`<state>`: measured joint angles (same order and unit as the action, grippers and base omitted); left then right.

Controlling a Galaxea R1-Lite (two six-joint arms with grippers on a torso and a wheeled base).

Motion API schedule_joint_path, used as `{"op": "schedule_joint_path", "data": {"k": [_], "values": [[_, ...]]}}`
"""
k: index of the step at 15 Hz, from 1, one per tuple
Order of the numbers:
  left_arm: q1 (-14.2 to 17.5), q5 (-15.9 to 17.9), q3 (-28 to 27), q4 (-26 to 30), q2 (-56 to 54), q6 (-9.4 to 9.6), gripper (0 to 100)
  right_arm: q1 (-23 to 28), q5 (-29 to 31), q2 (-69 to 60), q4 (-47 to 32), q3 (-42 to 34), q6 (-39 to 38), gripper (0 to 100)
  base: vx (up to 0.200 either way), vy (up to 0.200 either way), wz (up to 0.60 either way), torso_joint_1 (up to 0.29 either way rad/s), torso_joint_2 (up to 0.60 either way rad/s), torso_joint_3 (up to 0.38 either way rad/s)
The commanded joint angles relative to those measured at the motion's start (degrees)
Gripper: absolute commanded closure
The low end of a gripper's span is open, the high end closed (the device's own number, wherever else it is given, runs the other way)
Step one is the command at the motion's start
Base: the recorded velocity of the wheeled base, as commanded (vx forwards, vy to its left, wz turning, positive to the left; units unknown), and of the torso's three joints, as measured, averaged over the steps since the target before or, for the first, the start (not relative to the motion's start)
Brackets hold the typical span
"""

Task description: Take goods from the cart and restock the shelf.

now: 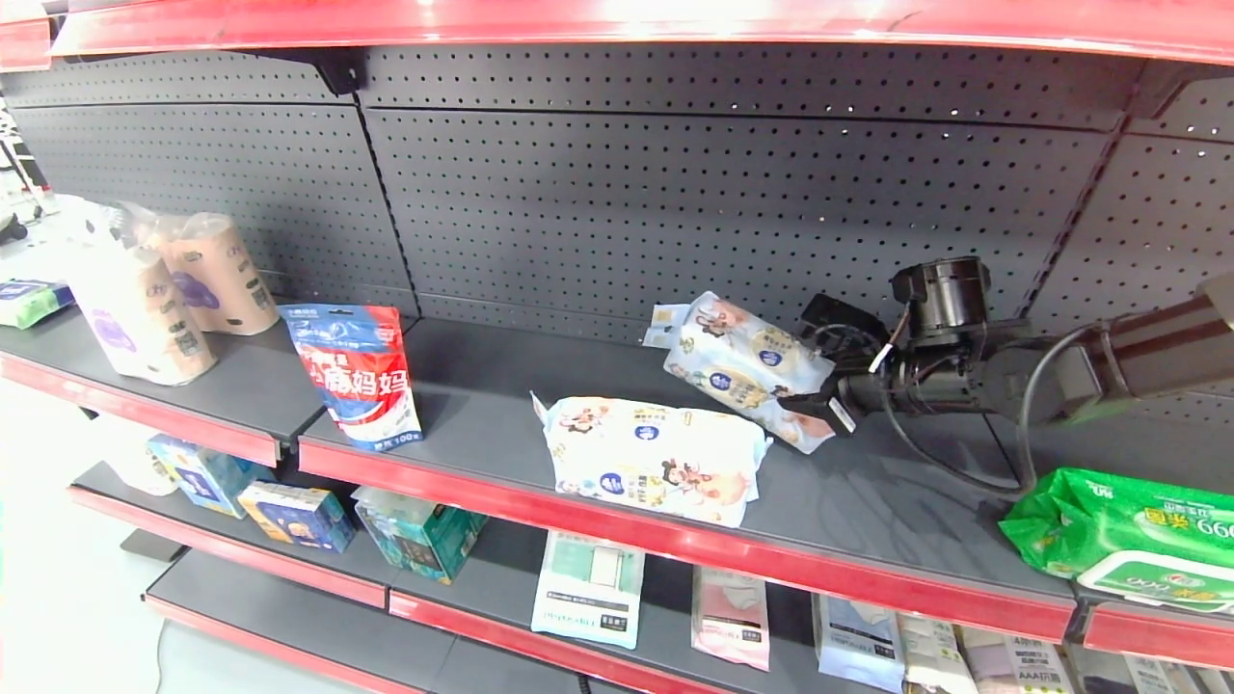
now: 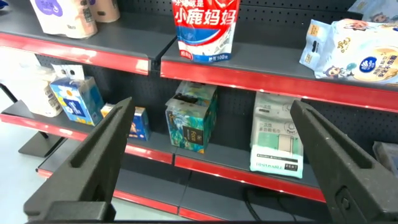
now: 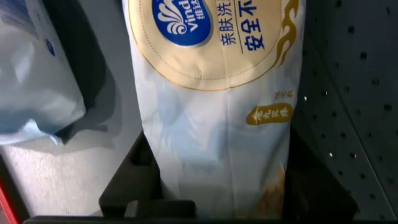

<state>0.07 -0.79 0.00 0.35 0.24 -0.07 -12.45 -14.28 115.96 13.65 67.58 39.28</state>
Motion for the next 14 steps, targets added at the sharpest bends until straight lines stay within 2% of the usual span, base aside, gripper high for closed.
{"op": "schedule_joint_path", "data": {"k": [1, 13, 14], "values": [[0.0, 0.0, 0.0, 0.0, 0.0, -0.01, 0, -0.8, 0.1, 1.3, 0.1, 1.8, -0.1, 100, 0.000, 0.000, 0.00, 0.000, 0.00, 0.000], [0.0, 0.0, 0.0, 0.0, -0.1, -0.01, 0, -3.7, 1.1, 4.5, 0.1, 4.0, 0.6, 100, 0.000, 0.000, 0.00, 0.000, 0.00, 0.000], [0.0, -0.1, 0.0, 0.0, 0.0, -0.01, 0, -3.7, 1.1, 4.5, 0.2, 4.0, 0.6, 0, 0.000, 0.000, 0.00, 0.000, 0.00, 0.000]]}}
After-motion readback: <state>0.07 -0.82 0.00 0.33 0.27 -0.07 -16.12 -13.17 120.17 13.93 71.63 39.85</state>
